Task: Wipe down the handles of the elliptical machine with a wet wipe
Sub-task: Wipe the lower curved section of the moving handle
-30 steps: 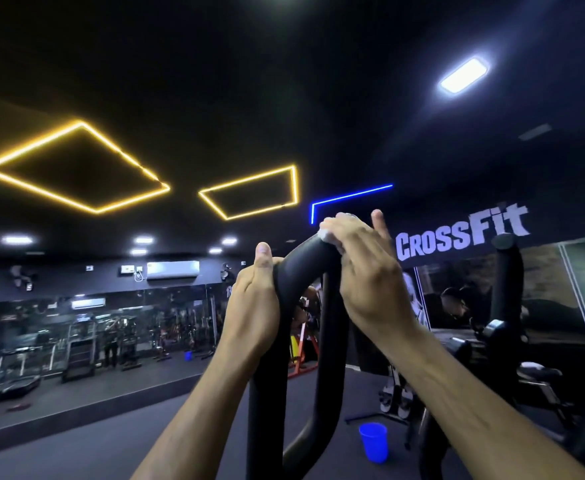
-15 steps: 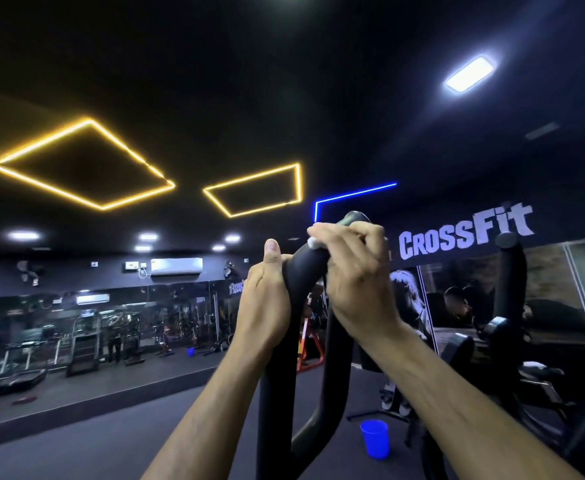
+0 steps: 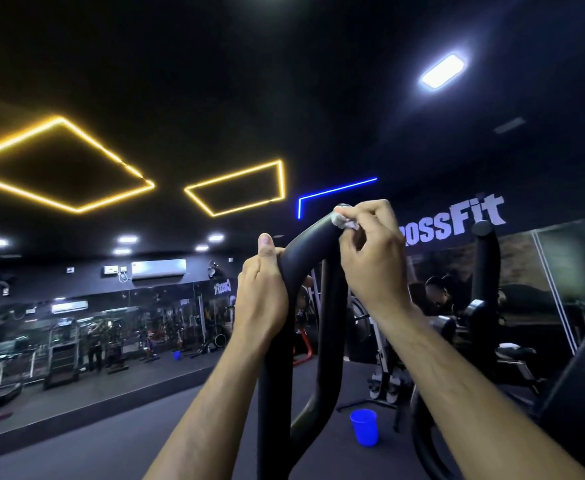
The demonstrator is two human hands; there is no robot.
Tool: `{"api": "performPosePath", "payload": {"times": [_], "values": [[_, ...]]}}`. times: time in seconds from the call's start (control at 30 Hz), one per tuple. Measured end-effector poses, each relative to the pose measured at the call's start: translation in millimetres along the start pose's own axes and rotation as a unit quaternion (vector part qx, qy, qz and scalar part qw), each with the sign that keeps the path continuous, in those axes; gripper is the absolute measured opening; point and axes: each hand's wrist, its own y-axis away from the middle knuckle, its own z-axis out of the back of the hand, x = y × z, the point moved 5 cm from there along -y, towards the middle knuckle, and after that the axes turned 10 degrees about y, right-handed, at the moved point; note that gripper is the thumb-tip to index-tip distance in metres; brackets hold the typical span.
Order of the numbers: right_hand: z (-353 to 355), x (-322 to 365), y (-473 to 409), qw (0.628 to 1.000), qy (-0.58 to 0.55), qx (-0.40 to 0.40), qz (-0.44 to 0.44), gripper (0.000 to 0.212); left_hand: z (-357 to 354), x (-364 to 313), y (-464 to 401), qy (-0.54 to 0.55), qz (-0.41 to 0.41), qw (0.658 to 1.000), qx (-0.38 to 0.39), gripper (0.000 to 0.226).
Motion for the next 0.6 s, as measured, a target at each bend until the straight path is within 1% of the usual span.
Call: {"api": "performPosePath", "payload": {"times": [0.07,0.1,0.2,0.3,0.33,0.37,0.47,0.5,0.6], "values": [[-0.2,9.1,1.3,0.999,-0.024,-0.001,-0.048,0.024,-0.2,2.5,-2.0,0.008,0.000,1.000,-0.001,0.078],[0.0,15.8,3.7,0.998,-0.032,0.003,-0.049,0.023,-0.2,5.1,-3.7,0.010,0.002,1.000,-0.002,0.079],[2.9,37.0,20.3,0.998,-0.046,0.030,-0.002,0.024,2.5,8.0,-5.8,-0.009,0.004,1.000,-0.015,0.083],[7.4,42.0,26.8,0.991,-0.071,0.100,0.055,0.025,2.7,8.4,-6.3,-0.011,0.004,1.000,-0.018,0.085],[10.0,37.5,22.5,0.988,-0.083,0.119,0.062,0.026,1.5,9.2,-6.5,-0.009,0.009,1.000,-0.015,0.088],[13.5,29.4,14.4,0.989,-0.086,0.112,0.052,0.025,0.7,9.4,-6.6,-0.007,0.014,1.000,-0.014,0.090],[21.9,-2.6,-10.0,0.998,-0.025,0.013,-0.048,0.023,0.3,9.5,-6.1,-0.004,0.019,1.000,-0.013,0.089],[19.7,-7.3,-12.3,0.998,-0.004,0.003,-0.070,0.023,0.3,9.5,-5.8,-0.007,0.019,1.000,-0.013,0.088],[4.9,2.7,-2.0,0.997,0.016,-0.004,-0.070,0.024,0.9,10.8,-5.0,-0.004,0.024,1.000,-0.016,0.089]]}}
